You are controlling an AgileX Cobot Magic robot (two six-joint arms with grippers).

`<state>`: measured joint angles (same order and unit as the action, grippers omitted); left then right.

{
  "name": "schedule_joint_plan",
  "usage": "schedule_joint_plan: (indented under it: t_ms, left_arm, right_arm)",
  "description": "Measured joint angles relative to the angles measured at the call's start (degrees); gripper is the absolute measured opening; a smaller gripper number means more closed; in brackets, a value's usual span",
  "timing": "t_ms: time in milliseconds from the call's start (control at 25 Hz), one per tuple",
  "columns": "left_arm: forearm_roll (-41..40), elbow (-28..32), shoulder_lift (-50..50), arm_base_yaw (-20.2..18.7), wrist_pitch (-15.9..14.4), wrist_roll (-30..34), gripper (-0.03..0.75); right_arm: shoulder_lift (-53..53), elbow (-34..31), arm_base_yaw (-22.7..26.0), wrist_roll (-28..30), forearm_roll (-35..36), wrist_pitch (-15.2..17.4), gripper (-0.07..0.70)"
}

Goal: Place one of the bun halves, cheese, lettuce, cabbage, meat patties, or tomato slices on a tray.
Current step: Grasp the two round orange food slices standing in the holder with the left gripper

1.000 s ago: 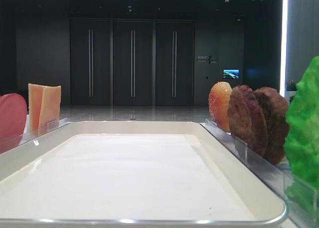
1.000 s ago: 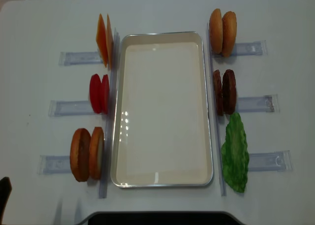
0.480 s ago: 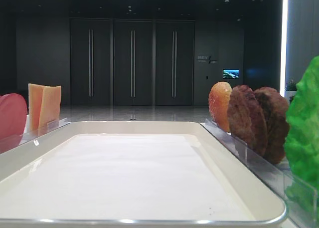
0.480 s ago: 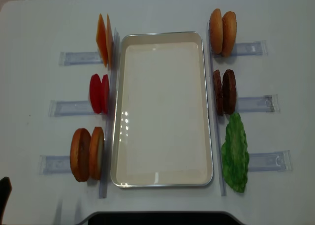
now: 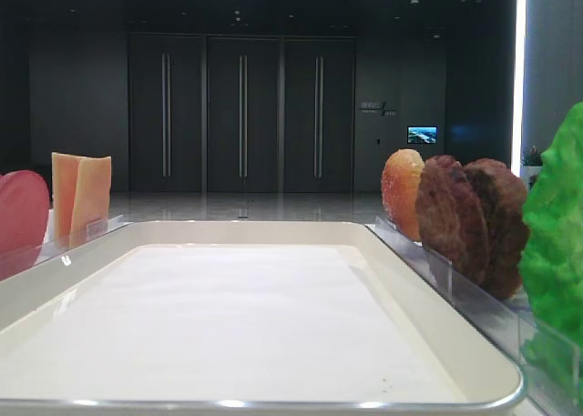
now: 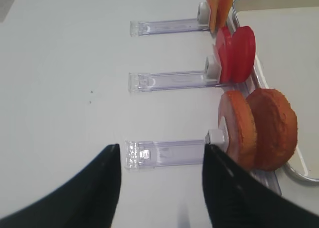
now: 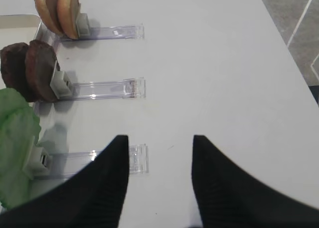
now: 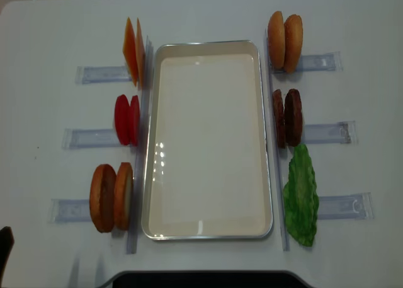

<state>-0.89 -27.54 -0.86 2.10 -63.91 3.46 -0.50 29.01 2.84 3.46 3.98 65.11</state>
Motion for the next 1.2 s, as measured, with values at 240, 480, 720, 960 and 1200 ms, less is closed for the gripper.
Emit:
schedule_joint_plan:
  t_ms: [240, 480, 720, 960, 1200]
  left_arm:
    - [0.1, -4.0, 5.6, 0.0, -4.6, -3.5, 0.408]
    - [0.2, -9.3, 22.6, 0.0, -7.5, -9.1, 0.408]
    - [0.9, -15.4, 40.9, 0.0, -7.5, -10.0, 0.408]
    - [3.1, -17.5, 55.2, 0.0, -6.9, -10.0, 0.408]
    - [3.2, -17.6, 61.0, 0.0, -3.7, -10.0, 0.408]
  right_arm:
    - [0.0, 0.0, 0.0, 0.0, 0.0, 0.0, 0.290]
    - [0.0, 0.0, 0.0, 0.0, 0.0, 0.0, 0.290]
    - [0.0, 0.0, 0.0, 0.0, 0.0, 0.0, 0.290]
    - [0.0, 0.0, 0.0, 0.0, 0.0, 0.0, 0.290]
    - [0.0, 0.0, 0.0, 0.0, 0.0, 0.0, 0.290]
